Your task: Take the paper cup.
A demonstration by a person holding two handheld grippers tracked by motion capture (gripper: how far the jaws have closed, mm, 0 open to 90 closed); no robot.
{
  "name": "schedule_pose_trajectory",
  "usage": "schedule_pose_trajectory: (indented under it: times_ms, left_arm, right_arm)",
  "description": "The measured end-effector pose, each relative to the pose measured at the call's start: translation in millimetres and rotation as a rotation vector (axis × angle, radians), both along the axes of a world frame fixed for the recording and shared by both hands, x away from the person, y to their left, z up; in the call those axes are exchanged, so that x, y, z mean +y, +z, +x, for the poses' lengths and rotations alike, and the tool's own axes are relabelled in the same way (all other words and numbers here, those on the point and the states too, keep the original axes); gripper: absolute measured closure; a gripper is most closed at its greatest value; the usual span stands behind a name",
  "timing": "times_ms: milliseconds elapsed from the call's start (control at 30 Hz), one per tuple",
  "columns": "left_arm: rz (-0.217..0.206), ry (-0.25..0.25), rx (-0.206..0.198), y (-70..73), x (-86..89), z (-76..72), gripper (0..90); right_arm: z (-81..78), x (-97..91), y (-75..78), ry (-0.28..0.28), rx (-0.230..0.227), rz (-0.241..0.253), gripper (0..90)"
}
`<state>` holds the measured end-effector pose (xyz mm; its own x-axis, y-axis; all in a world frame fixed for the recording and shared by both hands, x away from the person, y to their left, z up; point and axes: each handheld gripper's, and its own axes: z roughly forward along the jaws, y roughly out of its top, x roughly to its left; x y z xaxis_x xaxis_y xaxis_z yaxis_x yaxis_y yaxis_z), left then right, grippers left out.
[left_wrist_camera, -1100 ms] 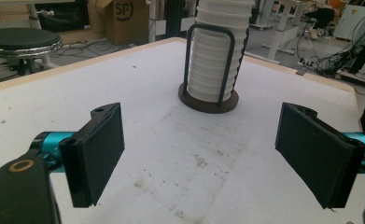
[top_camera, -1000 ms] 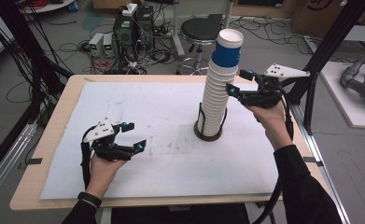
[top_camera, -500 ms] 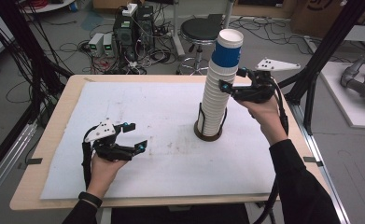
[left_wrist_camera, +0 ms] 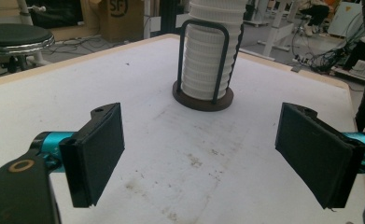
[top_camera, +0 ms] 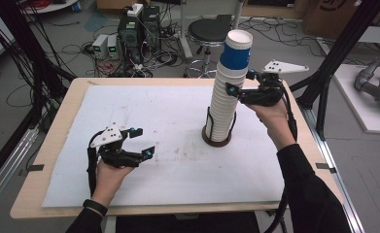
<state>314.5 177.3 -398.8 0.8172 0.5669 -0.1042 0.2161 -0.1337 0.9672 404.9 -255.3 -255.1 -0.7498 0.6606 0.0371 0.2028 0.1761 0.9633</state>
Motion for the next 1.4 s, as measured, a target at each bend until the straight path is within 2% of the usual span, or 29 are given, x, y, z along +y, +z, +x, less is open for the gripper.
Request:
schedule_pose_trajectory:
  times_ms: [100,233,333,367,500,533,567,633,700,733,767,800,933,967,1000,1167,1400]
  left_arm:
    - [0.007,0.006,-0.001,2.9,-2.4,-0.5,15.6]
    - [0.002,-0.006,-0.014,14.2,-6.2,-0.5,15.6]
    - [-0.017,-0.024,-0.030,29.7,-8.7,1.2,15.6]
    - [-0.017,-0.024,-0.030,29.7,-8.7,1.2,15.6]
    - [-0.065,-0.035,-0.046,48.2,-11.8,7.6,15.6]
    - [-0.065,-0.035,-0.046,48.2,-11.8,7.6,15.6]
    - [-0.074,-0.037,-0.053,56.8,-14.5,10.9,15.6]
    - [-0.076,-0.042,-0.053,61.5,-16.3,12.9,15.6]
    - [-0.073,-0.048,-0.063,77.2,-22.6,18.4,15.6]
    - [-0.073,-0.048,-0.063,77.2,-22.6,18.4,15.6]
    - [-0.072,-0.054,-0.069,88.6,-28.4,22.7,15.6]
    - [-0.072,-0.054,-0.069,88.6,-28.4,22.7,15.7]
    - [-0.061,-0.074,-0.079,111.6,-42.0,32.6,15.6]
    - [-0.066,-0.084,-0.081,121.4,-48.6,37.0,15.6]
    - [-0.066,-0.084,-0.081,121.4,-48.6,37.0,15.6]
    - [-0.043,-0.107,-0.099,150.3,-71.7,50.2,15.6]
    - [-0.029,-0.117,-0.123,178.9,-100.0,65.6,15.6]
  right_arm:
    - [-0.4,-0.3,-0.3,-0.003,-0.002,0.000,14.1]
    - [-0.5,-0.3,-0.7,-0.001,-0.003,0.002,14.2]
    - [-0.7,-0.1,-1.0,-0.003,-0.005,0.004,14.3]
    - [-0.7,-0.1,-1.0,-0.003,-0.005,0.004,14.3]
    - [-0.8,-0.6,-1.0,-0.003,-0.008,0.002,14.4]
    - [-0.8,-0.6,-1.0,-0.003,-0.008,0.002,14.4]
    - [-0.9,-0.5,-0.9,-0.003,-0.008,0.002,14.4]
    - [-0.8,-0.5,-1.1,-0.003,-0.009,0.003,14.4]
    - [-0.7,-0.5,-1.2,-0.003,-0.008,0.004,14.4]
    - [-0.5,-0.6,-1.4,-0.003,-0.010,0.004,14.4]
    - [-0.5,-0.5,-1.5,-0.003,-0.010,0.005,14.4]
    - [-0.5,-0.5,-1.5,-0.003,-0.010,0.005,14.4]
    - [-1.1,-0.4,-1.6,-0.004,-0.010,0.006,14.4]
    - [-1.2,-0.4,-1.6,-0.003,-0.010,0.006,14.5]
    - [-1.3,-0.4,-1.5,-0.004,-0.010,0.005,14.5]
    - [-1.5,-0.4,-1.5,-0.005,-0.013,0.003,14.5]
    - [-1.9,0.1,-1.1,-0.008,-0.015,0.003,14.5]
